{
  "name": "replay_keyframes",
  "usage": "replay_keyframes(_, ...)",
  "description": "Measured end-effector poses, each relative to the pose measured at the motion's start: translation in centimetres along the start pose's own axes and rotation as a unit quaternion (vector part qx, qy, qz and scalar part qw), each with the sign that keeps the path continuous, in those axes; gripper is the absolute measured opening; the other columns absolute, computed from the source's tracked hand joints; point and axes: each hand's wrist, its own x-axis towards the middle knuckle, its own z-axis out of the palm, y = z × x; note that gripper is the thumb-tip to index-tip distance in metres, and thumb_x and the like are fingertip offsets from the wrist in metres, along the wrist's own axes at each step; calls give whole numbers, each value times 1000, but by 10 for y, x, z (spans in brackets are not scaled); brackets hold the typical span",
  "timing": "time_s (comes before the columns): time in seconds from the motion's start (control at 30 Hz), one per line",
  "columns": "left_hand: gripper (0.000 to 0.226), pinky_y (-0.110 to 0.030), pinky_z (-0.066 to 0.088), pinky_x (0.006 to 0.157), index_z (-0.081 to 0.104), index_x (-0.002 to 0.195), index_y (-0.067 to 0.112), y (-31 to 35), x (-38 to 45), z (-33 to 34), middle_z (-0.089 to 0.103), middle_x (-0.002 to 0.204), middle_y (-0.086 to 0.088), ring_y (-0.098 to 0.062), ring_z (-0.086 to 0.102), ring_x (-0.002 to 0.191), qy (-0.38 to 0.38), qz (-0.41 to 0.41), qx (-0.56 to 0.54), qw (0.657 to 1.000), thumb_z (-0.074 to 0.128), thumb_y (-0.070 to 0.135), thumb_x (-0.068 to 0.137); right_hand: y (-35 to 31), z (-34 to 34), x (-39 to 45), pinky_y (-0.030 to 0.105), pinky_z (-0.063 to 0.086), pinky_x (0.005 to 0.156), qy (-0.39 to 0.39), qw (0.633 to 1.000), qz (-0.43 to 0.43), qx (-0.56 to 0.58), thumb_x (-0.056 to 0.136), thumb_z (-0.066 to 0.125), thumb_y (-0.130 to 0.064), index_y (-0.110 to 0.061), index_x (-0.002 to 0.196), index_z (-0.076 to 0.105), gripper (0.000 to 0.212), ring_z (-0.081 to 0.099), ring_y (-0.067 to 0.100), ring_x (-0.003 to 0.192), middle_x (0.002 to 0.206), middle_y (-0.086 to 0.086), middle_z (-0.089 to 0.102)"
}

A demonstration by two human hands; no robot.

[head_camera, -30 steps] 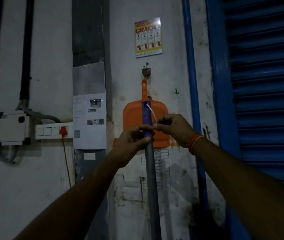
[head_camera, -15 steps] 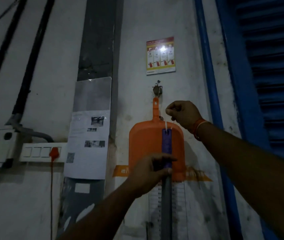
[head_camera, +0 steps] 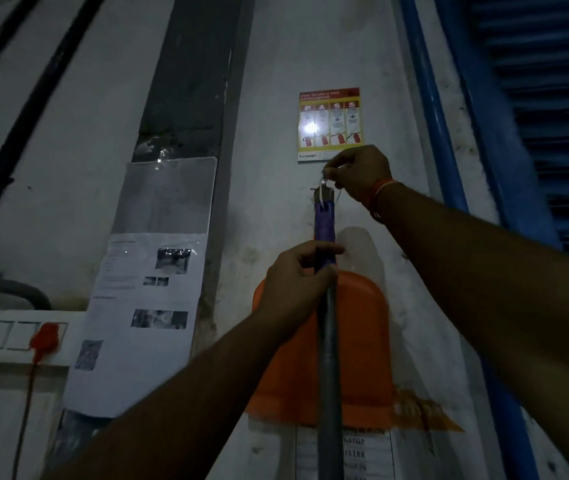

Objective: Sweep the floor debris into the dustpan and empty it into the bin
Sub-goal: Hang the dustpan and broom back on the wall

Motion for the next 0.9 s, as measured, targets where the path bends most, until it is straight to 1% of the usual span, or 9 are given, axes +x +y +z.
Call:
replay_keyframes(0.07,31,-36,56,99,72,119,25,2,14,-2,64,133,3,-6,61,115,17,3,22,1000,66,9,95,2,7,14,37,56,90,5,1000,1,-17,79,77,-21,-15,88,78,11,69,19,92,93,3,74)
replay_keyframes(0.17,30,-40,56,99,72,120,24,1,31,-3,61,128,5,0,58,106,20,-21,44,999,66,9,95,8,12,28,35,56,90,4,999,18,-31,77,79,-20,-14,88,78,12,70,17,90,92,3,75)
replay_keyframes(0.27,28,-47,57,99,73,117,27,-1,39,0,60,125,5,-12,60,113,25,-24,60,998,66,12,95,18,14,36,34,56,91,-8,999,33,-39,76,80,-19,-12,90,79,16,70,18,88,91,5,75)
replay_keyframes(0.33,26,-49,56,100,73,115,30,-3,40,2,62,128,5,-15,60,118,28,-18,76,997,67,15,95,24,16,38,35,56,90,-19,998,33,-43,75,80,-19,-11,91,79,17,70,19,88,89,6,75)
replay_keyframes(0.53,26,-49,53,104,73,118,31,-7,39,3,63,135,4,-8,57,119,34,-9,93,995,66,19,96,32,23,40,36,56,89,-49,997,25,-54,76,80,-22,-11,94,78,22,69,18,90,94,6,75)
replay_keyframes(0.7,25,-49,53,104,74,115,32,-7,34,3,66,131,5,-8,59,119,35,-4,90,995,68,17,95,38,20,39,37,57,87,-63,996,34,-47,79,78,-20,-9,96,77,21,68,21,91,94,9,74)
replay_keyframes(0.77,25,-48,53,104,74,116,31,-7,32,2,66,131,5,-6,58,118,36,-1,93,995,68,17,95,41,19,35,37,58,84,-56,998,33,-26,81,77,-19,-8,97,77,19,68,19,84,88,8,74)
replay_keyframes(0.83,26,-47,54,104,74,116,30,-6,31,1,66,129,7,-4,57,116,35,-2,94,995,69,17,94,42,17,28,30,59,74,-45,998,38,3,83,74,-16,-6,98,76,19,64,13,71,77,4,70)
replay_keyframes(0.9,27,-46,55,103,75,115,30,-5,30,0,66,121,10,-1,58,110,35,-4,92,995,71,16,93,41,15,21,21,55,63,-39,998,39,26,84,72,-15,-4,99,75,18,60,9,64,70,0,66)
